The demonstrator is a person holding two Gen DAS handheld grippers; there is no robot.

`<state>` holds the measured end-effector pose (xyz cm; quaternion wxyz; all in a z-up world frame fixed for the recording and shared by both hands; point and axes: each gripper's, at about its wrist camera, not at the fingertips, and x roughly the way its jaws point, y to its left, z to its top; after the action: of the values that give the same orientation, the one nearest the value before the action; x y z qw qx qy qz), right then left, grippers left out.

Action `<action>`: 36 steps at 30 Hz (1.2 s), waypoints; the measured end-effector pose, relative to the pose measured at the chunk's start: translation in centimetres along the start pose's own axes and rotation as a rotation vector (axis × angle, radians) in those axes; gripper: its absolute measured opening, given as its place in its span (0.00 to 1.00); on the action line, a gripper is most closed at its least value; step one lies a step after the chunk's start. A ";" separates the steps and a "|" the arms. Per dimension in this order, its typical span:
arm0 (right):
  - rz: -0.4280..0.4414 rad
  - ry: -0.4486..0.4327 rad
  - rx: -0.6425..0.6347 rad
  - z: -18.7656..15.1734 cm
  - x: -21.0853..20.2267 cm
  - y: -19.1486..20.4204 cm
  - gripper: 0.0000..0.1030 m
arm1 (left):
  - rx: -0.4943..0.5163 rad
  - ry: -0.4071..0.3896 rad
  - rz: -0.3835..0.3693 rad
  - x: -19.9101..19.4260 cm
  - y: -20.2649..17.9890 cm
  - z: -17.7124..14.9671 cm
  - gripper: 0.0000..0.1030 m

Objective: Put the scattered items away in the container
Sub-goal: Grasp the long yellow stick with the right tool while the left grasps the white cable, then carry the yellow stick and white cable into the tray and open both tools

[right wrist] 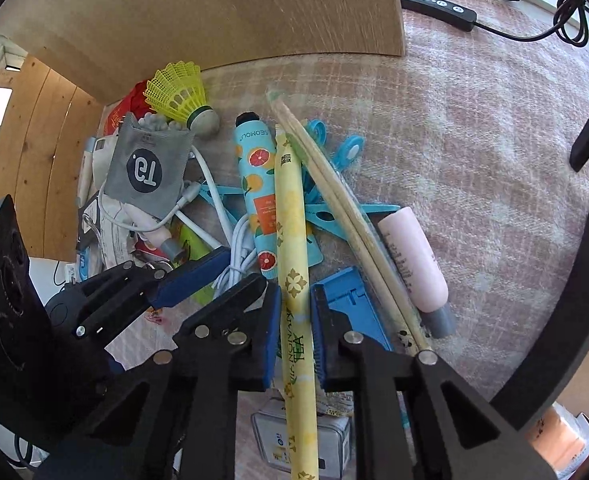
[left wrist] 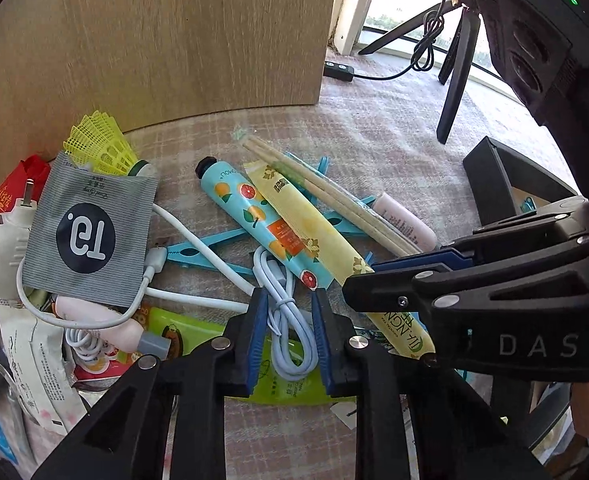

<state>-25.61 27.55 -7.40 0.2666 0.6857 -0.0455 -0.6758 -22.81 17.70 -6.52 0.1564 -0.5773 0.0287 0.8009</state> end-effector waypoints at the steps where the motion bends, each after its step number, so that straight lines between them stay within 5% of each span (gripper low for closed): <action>1: -0.002 -0.005 0.002 0.0 -0.1 -0.1 0.12 | -0.003 0.006 -0.003 0.0 0.0 0.0 0.20; 13: 0.030 -0.057 0.004 -0.8 -2.9 -0.4 0.11 | -0.044 -0.042 -0.014 -3.1 0.3 -1.6 0.13; 23: 0.083 -0.093 0.026 -4.6 -6.1 -1.5 0.11 | -0.058 -0.097 -0.008 -7.1 0.9 -3.2 0.13; 36: -0.018 -0.288 0.159 -13.2 -17.3 -10.0 0.11 | 0.064 -0.184 -0.108 -12.1 -8.8 -3.5 0.13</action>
<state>-17.48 47.39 3.21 0.1962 0.6010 -0.1304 -0.7638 -13.65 22.60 4.80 0.2197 -0.4967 0.0086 0.8396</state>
